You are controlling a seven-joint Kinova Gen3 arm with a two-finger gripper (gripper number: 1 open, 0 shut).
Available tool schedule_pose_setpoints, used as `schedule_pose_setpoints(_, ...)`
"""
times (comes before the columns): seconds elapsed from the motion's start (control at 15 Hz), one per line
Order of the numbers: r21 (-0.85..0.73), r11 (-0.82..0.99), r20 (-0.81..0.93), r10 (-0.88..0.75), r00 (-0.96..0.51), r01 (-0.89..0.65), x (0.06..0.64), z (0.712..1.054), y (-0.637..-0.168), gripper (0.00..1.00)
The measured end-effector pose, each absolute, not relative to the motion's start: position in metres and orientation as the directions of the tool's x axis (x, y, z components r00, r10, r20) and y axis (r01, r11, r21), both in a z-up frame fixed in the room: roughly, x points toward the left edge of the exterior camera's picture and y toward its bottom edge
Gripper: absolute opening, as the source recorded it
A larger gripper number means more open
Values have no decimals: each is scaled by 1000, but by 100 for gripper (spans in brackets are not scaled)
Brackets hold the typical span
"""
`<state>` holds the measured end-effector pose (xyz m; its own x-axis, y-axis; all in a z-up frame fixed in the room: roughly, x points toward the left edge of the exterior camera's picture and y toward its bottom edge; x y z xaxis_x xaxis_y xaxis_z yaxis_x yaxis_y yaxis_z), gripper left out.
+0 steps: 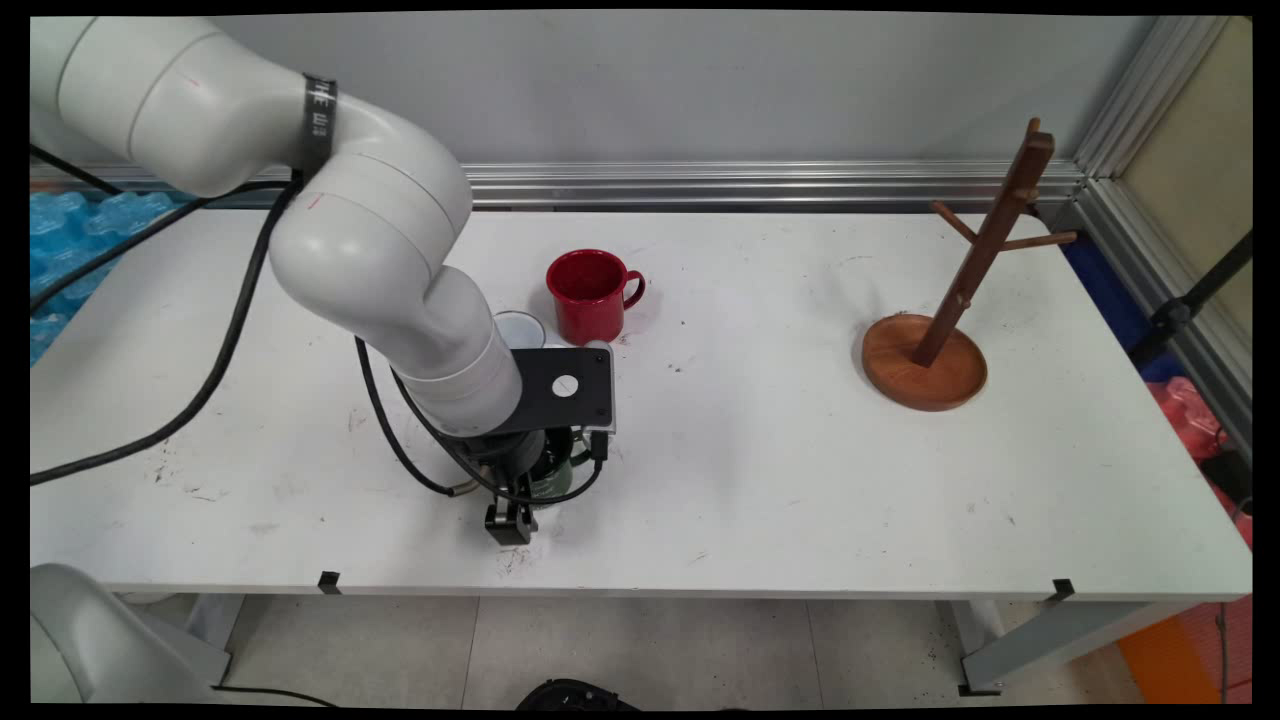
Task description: Place the picked object on the table
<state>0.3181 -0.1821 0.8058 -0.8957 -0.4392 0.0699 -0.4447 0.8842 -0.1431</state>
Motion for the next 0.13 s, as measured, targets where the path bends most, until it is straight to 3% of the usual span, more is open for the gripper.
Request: schedule_pose_setpoints(0.13,-139,889,81,-429,-899,-437,318,809,-182,100)
